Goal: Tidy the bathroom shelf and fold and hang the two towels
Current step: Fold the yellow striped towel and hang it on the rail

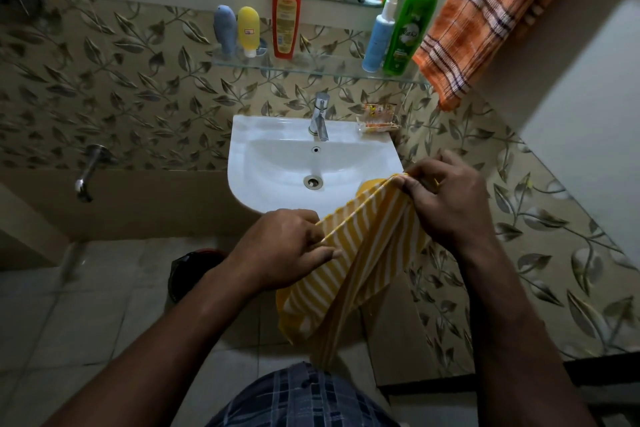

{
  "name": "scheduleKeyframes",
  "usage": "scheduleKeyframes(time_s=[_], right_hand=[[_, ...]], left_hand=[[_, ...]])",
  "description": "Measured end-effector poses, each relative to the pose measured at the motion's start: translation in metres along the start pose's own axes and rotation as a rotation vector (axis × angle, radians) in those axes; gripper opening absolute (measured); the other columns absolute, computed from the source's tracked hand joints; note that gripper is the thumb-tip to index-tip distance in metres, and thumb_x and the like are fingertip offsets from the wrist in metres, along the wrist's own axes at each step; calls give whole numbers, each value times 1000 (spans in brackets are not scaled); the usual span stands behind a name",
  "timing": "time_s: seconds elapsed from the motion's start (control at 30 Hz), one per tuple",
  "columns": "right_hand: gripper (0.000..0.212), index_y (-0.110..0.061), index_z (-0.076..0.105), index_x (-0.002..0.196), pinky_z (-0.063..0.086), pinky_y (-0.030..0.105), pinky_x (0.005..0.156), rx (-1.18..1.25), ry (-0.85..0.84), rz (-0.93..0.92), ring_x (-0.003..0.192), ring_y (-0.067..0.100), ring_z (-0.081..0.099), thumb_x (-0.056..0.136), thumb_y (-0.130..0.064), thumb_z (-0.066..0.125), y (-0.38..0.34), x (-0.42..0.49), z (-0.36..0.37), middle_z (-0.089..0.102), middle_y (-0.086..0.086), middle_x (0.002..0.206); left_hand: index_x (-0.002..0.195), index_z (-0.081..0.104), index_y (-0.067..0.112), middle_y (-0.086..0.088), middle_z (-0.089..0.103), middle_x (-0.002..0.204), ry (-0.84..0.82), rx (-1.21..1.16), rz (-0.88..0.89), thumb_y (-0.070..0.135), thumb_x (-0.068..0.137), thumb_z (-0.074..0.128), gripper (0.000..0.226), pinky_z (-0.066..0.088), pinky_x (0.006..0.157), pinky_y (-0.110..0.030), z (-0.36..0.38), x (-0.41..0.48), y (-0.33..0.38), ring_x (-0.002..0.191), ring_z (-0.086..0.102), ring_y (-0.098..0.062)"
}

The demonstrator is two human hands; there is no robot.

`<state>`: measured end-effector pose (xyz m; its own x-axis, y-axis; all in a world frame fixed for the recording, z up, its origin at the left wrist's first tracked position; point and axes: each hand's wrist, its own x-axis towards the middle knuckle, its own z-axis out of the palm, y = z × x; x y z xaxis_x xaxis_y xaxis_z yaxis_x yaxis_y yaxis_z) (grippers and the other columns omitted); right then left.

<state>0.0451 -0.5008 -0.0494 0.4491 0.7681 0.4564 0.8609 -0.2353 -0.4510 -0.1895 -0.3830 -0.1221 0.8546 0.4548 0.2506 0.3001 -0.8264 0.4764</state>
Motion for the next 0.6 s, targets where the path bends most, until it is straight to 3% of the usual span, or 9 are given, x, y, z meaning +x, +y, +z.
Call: scheduleKeyframes(time_s=[0.2, 0.33, 0.4, 0.5, 0.6], right_hand=[[22, -17, 81, 96, 38, 28, 70, -45, 72, 110, 84, 22, 61, 89, -37, 79, 4, 3, 11, 65, 4, 90], [26, -13, 81, 100, 30, 27, 69, -89, 173, 212, 81, 20, 56, 90, -37, 78, 16, 8, 5, 70, 11, 96], [25, -14, 81, 102, 30, 26, 69, -78, 197, 240, 82, 18, 54, 91, -36, 77, 18, 10, 3, 71, 12, 98], [25, -13, 81, 102, 35, 26, 72, -45, 218, 245, 84, 19, 56, 91, -35, 76, 16, 11, 5, 71, 12, 98], [24, -11, 81, 100, 35, 26, 73, -3, 253, 226, 81, 20, 57, 90, -33, 78, 14, 10, 4, 68, 9, 94]], left_hand=[[54, 48, 17, 5, 51, 62, 343, 14, -172, 51, 83, 61, 47, 40, 54, -33, -1, 10, -1, 59, 56, -20], [73, 74, 17, 3, 67, 80, 38, 245, -210, 71, 83, 33, 69, 50, 64, -39, -11, 3, -13, 76, 64, -24], [79, 78, 19, 3, 69, 83, 11, 241, -239, 77, 81, 26, 78, 52, 67, -40, -14, -1, -20, 77, 65, -23], [83, 76, 22, 4, 69, 83, -92, 306, -283, 83, 80, 32, 75, 54, 68, -39, -15, -4, -27, 79, 65, -22], [81, 70, 22, 3, 69, 87, -288, 335, -368, 77, 82, 59, 56, 50, 67, -34, -8, -6, -23, 86, 66, -23]])
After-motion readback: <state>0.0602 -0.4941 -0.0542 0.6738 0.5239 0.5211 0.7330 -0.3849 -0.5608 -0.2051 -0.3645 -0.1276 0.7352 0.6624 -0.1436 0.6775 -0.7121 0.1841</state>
